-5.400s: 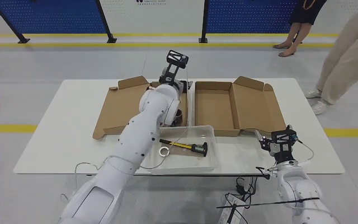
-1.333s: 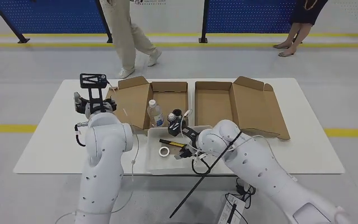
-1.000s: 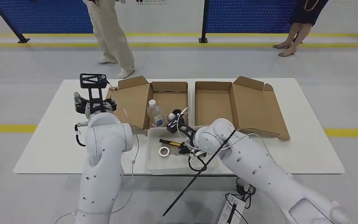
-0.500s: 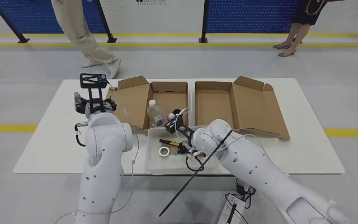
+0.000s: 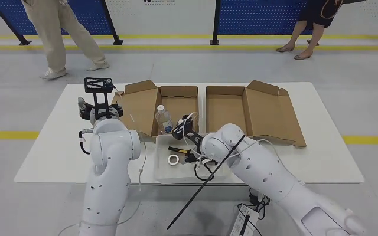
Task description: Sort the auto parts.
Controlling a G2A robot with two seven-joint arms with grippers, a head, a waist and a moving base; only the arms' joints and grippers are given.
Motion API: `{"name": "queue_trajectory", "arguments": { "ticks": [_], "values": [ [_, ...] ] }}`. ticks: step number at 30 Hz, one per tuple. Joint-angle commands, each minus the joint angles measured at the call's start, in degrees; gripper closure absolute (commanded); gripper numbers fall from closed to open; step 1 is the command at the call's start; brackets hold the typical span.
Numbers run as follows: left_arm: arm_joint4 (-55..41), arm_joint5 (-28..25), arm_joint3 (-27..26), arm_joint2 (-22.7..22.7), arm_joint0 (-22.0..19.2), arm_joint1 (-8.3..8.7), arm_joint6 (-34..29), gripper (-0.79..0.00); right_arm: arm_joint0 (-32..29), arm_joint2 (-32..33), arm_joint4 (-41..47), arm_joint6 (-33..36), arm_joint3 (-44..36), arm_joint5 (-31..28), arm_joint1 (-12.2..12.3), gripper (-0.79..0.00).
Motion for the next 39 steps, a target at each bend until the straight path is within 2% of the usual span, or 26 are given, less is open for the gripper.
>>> {"name": "queue_trajectory", "arguments": {
  "ticks": [1,5,11,15,32,35,39],
  "values": [
    [0.0,0.0,0.0,0.0,0.0,0.0,0.0,-0.785,0.9,-1.3,-0.7,2.0,0.1,1.7,-0.6,-0.785],
    [0.0,0.0,0.0,0.0,0.0,0.0,0.0,-0.785,2.7,-3.5,-1.4,5.4,2.0,7.7,-2.2,-0.785],
    [0.0,0.0,0.0,0.0,0.0,0.0,0.0,-0.785,4.1,-5.8,-1.8,6.8,5.2,12.9,-4.2,-0.785],
    [0.0,0.0,0.0,0.0,0.0,0.0,0.0,-0.785,4.1,-5.6,-1.7,5.1,7.1,16.1,-5.0,-0.785],
    [0.0,0.0,0.0,0.0,0.0,0.0,0.0,-0.785,4.1,-5.5,-1.7,4.9,7.2,16.2,-5.1,-0.785],
    [0.0,0.0,0.0,0.0,0.0,0.0,0.0,-0.785,3.0,-5.6,-2.5,2.9,7.5,15.8,-5.1,-0.785],
    [0.0,0.0,0.0,0.0,0.0,0.0,0.0,-0.785,2.2,-5.4,-3.4,1.8,7.4,18.3,-5.5,-0.785]
  ]
}}
